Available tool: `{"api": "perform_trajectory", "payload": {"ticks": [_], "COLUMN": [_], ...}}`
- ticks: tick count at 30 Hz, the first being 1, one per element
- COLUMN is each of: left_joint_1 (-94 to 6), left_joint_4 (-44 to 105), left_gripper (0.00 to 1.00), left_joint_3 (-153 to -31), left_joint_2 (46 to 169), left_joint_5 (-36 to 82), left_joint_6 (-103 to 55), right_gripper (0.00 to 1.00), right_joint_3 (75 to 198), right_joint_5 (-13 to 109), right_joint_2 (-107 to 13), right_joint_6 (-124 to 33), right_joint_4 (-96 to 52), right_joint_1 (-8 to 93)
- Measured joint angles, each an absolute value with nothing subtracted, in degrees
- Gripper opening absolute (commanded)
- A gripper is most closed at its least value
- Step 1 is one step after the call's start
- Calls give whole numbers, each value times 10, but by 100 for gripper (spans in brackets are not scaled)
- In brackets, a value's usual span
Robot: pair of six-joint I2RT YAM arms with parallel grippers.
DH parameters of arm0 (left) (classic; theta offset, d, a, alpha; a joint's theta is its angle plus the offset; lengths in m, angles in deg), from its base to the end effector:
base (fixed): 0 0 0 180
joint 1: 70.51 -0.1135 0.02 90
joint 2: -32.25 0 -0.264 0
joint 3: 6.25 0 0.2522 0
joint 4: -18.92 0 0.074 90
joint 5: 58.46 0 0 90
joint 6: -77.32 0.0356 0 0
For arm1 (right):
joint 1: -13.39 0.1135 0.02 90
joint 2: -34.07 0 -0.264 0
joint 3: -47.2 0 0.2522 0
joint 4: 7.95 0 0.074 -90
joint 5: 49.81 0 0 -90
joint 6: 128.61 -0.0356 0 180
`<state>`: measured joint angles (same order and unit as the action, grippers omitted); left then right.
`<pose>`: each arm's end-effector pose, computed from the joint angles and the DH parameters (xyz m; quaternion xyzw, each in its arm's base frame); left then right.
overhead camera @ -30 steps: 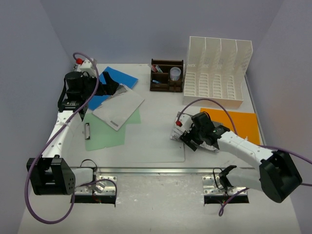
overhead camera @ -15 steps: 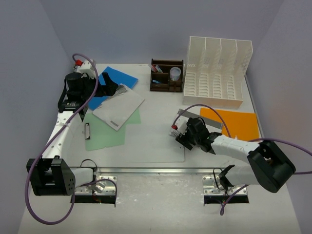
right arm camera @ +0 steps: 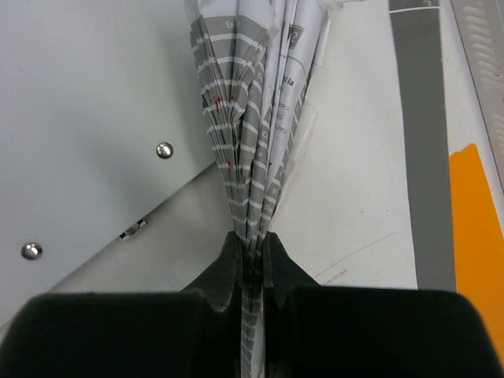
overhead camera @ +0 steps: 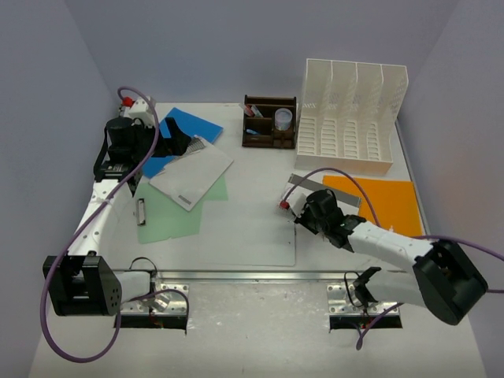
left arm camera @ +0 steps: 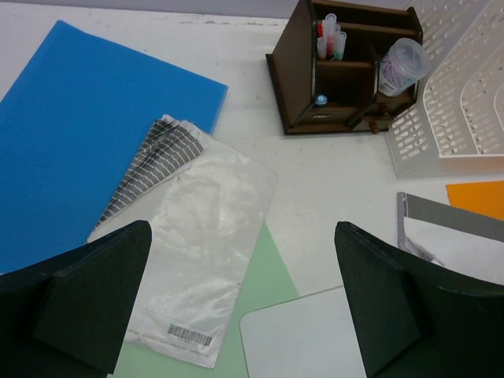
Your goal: Organize the desk
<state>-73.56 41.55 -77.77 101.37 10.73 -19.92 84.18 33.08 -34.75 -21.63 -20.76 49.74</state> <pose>0.2788 0.0022 0.3336 0.0305 0.8128 -0.1686 0.5567 0.1771 0.1249 0.1498 -0.3919 0.8337 0.0083 0.3889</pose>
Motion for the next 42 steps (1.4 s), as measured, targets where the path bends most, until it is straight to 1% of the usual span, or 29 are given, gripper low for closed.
{"api": "perform_trajectory", "payload": {"ticks": [3, 7, 11, 15, 18, 20, 22, 26, 29, 31, 36, 40, 41, 42], "left_joint_1": [-724, -672, -633, -629, -627, -621, -608, -573, -544, -527, -498, -484, -478, -473], "left_joint_4": [415, 412, 393, 355, 340, 344, 379, 501, 596, 647, 709, 721, 724, 724], "left_gripper": [100, 100, 100, 100, 100, 100, 100, 100, 100, 100, 99, 87, 83, 76], "left_joint_3": [-778, -778, -777, -778, -785, -798, -822, -894, -930, -933, -932, -932, -933, -936], "left_joint_2": [1014, 1014, 1014, 1016, 1025, 1034, 1043, 1069, 1082, 1084, 1092, 1101, 1105, 1110], "left_joint_5": [101, 80, 20, -67, -137, -178, -217, -275, -294, -298, -299, -297, -295, -294], "left_joint_6": [-187, -152, -127, -109, -78, -36, 23, 176, 299, 359, 430, 446, 445, 442], "right_gripper": [0, 0, 0, 0, 0, 0, 0, 0, 0, 0, 0, 0, 0, 0], "right_joint_3": [880, 968, 1039, 1087, 1107, 1116, 1120, 1120, 1120, 1120, 1120, 1120, 1120, 1120], "right_joint_5": [399, 532, 635, 731, 781, 806, 819, 831, 835, 836, 840, 844, 845, 847], "right_joint_2": [-290, -245, -210, -184, -172, -168, -168, -169, -171, -173, -175, -175, -175, -175], "right_joint_6": [-226, -241, -252, -268, -280, -287, -293, -298, -298, -298, -297, -296, -296, -296], "right_joint_4": [-297, -395, -423, -424, -424, -424, -424, -424, -424, -423, -421, -414, -412, -410], "right_joint_1": [471, 410, 377, 364, 362, 360, 359, 358, 356, 355, 353, 353, 353, 353]}}
